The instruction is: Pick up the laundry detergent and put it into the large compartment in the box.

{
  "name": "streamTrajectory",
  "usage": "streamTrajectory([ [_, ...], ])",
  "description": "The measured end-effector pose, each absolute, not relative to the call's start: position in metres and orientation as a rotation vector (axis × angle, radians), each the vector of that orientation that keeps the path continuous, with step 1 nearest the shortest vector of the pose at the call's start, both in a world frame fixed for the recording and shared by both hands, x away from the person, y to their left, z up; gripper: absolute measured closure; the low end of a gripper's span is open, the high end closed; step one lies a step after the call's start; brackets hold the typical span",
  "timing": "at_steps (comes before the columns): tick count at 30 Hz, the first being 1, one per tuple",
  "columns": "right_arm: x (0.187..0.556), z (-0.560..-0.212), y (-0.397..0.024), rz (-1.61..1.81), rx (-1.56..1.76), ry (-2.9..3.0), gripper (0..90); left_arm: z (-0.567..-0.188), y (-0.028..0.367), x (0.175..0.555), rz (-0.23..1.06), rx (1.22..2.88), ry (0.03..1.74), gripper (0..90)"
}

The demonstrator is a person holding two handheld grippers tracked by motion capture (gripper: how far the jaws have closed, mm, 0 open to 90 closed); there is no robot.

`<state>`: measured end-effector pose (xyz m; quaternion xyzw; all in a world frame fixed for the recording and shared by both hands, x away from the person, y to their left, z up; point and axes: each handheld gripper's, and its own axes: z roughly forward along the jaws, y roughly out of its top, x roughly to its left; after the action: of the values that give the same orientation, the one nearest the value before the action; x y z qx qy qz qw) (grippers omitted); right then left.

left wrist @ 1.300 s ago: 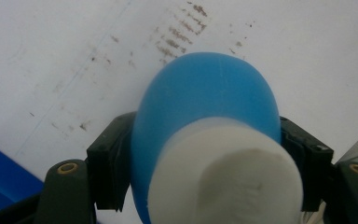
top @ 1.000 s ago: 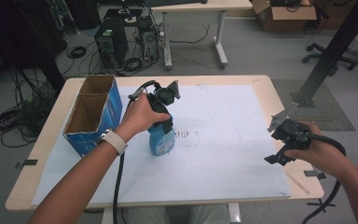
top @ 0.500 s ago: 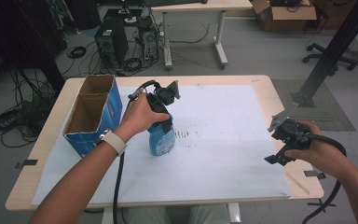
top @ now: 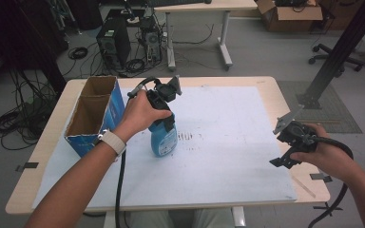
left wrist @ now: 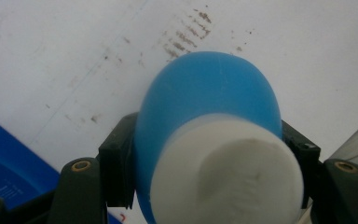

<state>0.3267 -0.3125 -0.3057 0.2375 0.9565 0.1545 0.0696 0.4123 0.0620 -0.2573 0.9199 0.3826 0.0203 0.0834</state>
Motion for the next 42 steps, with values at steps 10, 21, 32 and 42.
streamTrajectory([
  [10,0.327,-0.305,-0.311,0.466,0.7,2.879,9.9,-0.2,0.07,0.414,0.092,2.683,1.255,36.9],
  [21,0.325,-0.305,-0.312,0.475,0.697,2.877,9.9,-0.142,0.083,0.411,0.081,2.621,1.356,36.9],
  [32,0.325,-0.305,-0.315,0.472,0.707,2.873,9.9,-0.091,0.101,0.408,0.122,2.582,1.474,36.9],
  [42,0.326,-0.303,-0.314,0.47,0.703,2.87,9.9,-0.064,0.123,0.413,0.116,2.478,1.652,36.9],
])
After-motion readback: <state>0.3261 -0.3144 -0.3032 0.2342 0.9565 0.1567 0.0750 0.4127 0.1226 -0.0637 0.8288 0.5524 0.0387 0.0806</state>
